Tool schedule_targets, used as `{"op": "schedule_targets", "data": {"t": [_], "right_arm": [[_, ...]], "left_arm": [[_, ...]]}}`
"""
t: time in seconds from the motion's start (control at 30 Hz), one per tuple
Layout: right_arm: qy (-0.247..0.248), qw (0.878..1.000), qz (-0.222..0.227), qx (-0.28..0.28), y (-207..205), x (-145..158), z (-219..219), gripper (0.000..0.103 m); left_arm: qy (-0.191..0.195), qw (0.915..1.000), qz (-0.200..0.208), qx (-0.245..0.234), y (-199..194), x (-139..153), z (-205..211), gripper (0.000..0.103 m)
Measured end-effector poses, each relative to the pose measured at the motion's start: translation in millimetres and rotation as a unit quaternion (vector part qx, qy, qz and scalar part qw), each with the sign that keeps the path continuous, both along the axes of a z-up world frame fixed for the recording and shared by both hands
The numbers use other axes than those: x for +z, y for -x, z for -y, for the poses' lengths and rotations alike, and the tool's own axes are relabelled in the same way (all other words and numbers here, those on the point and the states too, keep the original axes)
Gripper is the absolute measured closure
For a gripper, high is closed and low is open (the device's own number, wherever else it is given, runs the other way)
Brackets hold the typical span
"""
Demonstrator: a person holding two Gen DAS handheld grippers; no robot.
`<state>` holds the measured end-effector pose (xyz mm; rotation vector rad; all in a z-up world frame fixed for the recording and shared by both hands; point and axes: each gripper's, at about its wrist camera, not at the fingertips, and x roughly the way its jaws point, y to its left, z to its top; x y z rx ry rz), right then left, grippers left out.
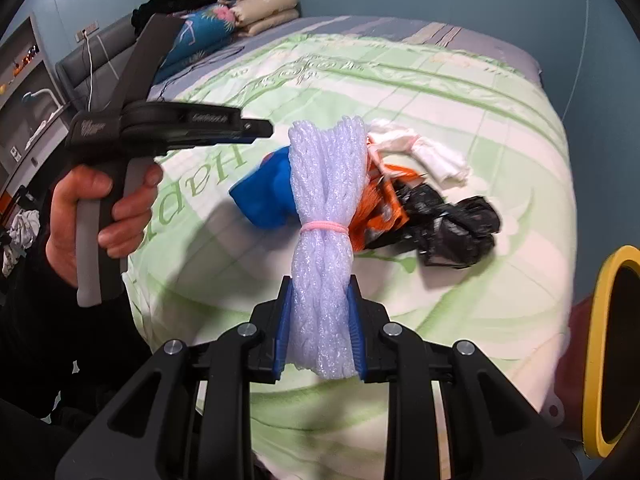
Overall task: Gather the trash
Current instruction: 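Carry the blue glove and foam net in both tools over the bin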
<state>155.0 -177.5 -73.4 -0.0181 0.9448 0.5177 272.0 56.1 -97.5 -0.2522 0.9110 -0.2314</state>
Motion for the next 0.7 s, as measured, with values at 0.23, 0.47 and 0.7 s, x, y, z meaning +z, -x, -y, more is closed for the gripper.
{"op": "schedule_targets", "data": {"t": [0.23,0.47,0.7], "right_arm": [[-0.008,1.000,0.010,-0.018,6,8,14,0.079],[-0.015,1.000,0.005,-0.021,6,4,17,0.079],[-0.016,1.000,0.004,-0.022,4,1,18,0.079]], "left_arm": [[-0.016,0.9994,-0.027,-0.016,1,-15,8,0.086],[-0.029,0.9976,-0.053,-0.033,-1,-39,22,0.054],[-0.123,0.9912,-0.030,-0.041,-2,-50,56,0.051]]}}
